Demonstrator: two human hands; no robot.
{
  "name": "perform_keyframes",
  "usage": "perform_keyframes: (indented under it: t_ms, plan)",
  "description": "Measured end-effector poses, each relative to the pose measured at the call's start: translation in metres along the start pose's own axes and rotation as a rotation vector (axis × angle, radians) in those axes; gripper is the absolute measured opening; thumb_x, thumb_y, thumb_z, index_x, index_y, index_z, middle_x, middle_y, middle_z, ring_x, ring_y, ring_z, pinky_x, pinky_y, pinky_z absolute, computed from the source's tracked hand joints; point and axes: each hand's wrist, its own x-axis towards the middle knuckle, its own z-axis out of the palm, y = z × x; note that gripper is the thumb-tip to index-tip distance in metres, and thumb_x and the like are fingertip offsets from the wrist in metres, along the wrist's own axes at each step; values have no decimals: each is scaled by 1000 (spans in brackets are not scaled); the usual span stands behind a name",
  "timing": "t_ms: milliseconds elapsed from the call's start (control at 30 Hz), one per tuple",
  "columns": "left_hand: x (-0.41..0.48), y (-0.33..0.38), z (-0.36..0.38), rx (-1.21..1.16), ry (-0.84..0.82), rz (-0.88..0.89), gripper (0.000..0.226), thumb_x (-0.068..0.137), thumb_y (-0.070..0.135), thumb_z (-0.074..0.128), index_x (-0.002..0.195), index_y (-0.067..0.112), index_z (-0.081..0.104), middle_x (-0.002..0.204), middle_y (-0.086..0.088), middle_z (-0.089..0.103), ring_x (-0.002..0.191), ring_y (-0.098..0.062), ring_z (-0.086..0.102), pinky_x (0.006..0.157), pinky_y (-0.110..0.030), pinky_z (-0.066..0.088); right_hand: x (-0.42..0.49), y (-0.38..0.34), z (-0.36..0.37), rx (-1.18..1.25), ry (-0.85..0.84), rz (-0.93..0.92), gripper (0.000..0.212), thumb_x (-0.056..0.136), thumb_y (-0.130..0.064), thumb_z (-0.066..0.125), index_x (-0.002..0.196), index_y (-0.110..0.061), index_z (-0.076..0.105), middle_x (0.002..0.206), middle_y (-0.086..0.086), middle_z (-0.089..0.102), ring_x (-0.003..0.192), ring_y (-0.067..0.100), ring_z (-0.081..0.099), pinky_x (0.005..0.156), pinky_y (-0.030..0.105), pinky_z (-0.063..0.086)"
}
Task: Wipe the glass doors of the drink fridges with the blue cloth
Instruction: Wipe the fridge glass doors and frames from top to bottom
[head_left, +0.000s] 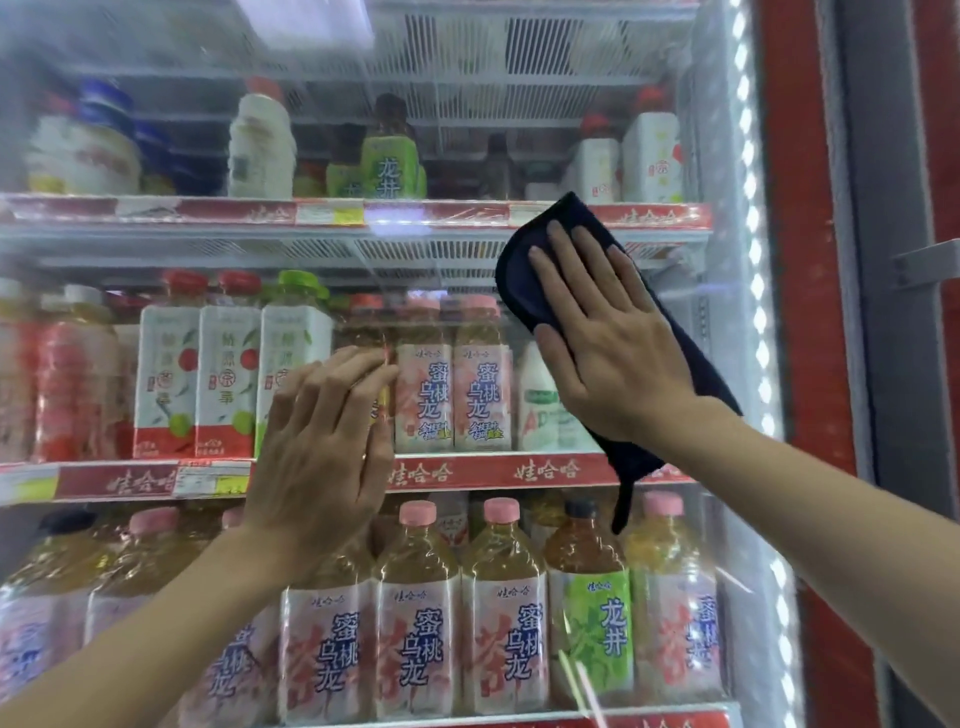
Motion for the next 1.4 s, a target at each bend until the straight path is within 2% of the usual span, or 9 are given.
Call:
perform_keyframes:
  t_ms: [167,300,400,533,667,767,1000,1167,1400]
  plan:
    - [-1,0,-3,-37,13,-7,44,100,23,40,138,3,55,143,-13,52,138,-30,46,115,-52,34,-60,-61,15,57,-15,-44,66,107,-41,31,164,-9,19,173,11,10,161,26,3,130,48,10]
    - [-2,-6,-17,-136,47,-35,41,98,17,42,134,3,57,140,-10,52,132,-27,48,113,-36,31,-105,-78,15,46,-169,-392,66,109,-42,32,165,-12,14,173,9,9,161,26,3,130,47,10]
    - [-14,-31,-28,-59,37,-39,42,97,17,43,136,4,55,140,-11,52,132,-28,47,114,-37,29,-67,-51,7,11,-220,-566,62,110,-42,29,166,-19,14,173,5,8,161,22,3,131,44,8]
    - [-24,-52,-25,4,4,-65,46,96,17,44,140,3,52,142,-15,51,137,-32,45,117,-46,30,1,-49,2,7,-112,-278,62,109,-41,26,165,-16,19,172,7,12,160,24,7,130,46,11]
    - [-28,-54,-19,19,21,-42,48,98,21,43,141,1,49,144,-15,49,140,-32,43,120,-50,30,-10,-89,13,53,-38,-68,65,108,-42,28,164,-13,18,173,9,10,161,25,5,130,48,11]
    - [-27,-53,-22,-42,16,-61,50,97,20,44,143,2,48,145,-16,48,139,-31,44,118,-50,33,-53,-128,23,83,-58,-80,66,108,-42,30,164,-11,18,173,11,10,161,26,4,129,48,13]
    - [-39,-90,-41,-22,14,-44,48,96,18,45,142,4,49,146,-13,48,139,-29,43,119,-48,31,-58,-115,19,26,-178,-486,64,110,-44,29,166,-17,14,173,5,10,161,22,5,131,43,7]
    - [-45,-95,-35,28,-2,-24,50,100,21,40,145,0,48,146,-16,48,142,-34,44,126,-50,22,0,-119,19,18,-70,-220,63,108,-41,34,165,-17,20,173,6,14,161,22,8,131,44,11]
    - [-48,-96,-34,-10,26,-14,51,100,19,42,145,-3,50,148,-15,48,145,-32,41,128,-46,18,-25,-187,31,113,-8,11,64,109,-41,28,164,-11,21,173,10,11,160,27,9,130,48,11]
